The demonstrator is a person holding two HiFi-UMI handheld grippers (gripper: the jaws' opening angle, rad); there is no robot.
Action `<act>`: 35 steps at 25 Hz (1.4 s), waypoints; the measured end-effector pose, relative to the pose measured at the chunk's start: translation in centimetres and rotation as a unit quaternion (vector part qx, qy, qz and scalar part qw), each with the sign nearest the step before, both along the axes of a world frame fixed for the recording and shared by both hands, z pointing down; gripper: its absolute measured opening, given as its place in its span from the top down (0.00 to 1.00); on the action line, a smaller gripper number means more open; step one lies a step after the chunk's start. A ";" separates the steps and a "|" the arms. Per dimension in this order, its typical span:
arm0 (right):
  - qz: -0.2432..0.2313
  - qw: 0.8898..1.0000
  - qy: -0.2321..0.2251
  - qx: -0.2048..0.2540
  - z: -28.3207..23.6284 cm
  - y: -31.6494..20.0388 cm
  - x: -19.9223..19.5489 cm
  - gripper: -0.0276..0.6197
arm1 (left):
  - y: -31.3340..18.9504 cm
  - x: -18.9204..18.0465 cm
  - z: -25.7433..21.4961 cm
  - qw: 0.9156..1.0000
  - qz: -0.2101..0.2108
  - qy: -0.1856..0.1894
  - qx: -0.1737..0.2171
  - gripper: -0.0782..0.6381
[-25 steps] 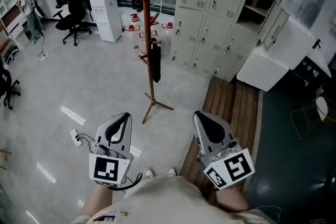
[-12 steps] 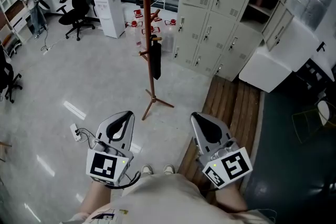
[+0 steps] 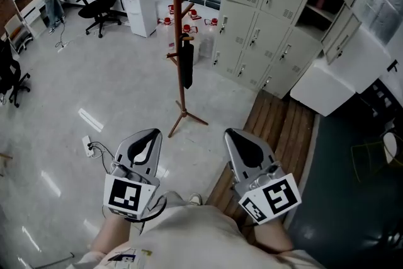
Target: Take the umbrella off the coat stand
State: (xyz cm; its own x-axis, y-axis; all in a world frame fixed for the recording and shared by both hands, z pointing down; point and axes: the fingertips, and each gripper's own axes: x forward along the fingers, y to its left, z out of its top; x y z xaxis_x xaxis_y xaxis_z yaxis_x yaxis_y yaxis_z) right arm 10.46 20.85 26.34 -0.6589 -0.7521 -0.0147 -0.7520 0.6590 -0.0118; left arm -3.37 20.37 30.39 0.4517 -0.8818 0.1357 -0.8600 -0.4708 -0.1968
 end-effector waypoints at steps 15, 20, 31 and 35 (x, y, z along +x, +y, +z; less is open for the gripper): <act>-0.022 0.999 -0.019 -0.015 1.3 -0.8 2.0 0.95 | 0.3 2.0 0.1 0.999 -0.029 -0.029 0.005 0.88; -0.030 0.999 -0.042 -0.018 0.6 -1.6 1.9 0.95 | -0.6 2.7 0.0 0.999 -0.019 -0.040 0.008 0.88; -0.059 0.998 -0.033 -0.013 1.5 -5.1 -0.7 0.95 | -4.8 1.5 0.4 0.999 -0.018 -0.046 0.020 0.88; -0.053 0.998 -0.021 -0.022 2.3 -7.8 -1.8 0.95 | -7.2 0.2 1.3 0.999 -0.020 -0.034 0.007 0.88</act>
State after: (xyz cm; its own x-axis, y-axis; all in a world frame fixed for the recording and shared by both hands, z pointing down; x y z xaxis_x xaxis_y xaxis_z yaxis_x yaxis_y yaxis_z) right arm 8.62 13.04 28.62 -0.7341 -0.6789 -0.0132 -0.6764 0.7329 -0.0728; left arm -3.17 13.13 31.67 0.4057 -0.9014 0.1515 -0.8631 -0.4323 -0.2611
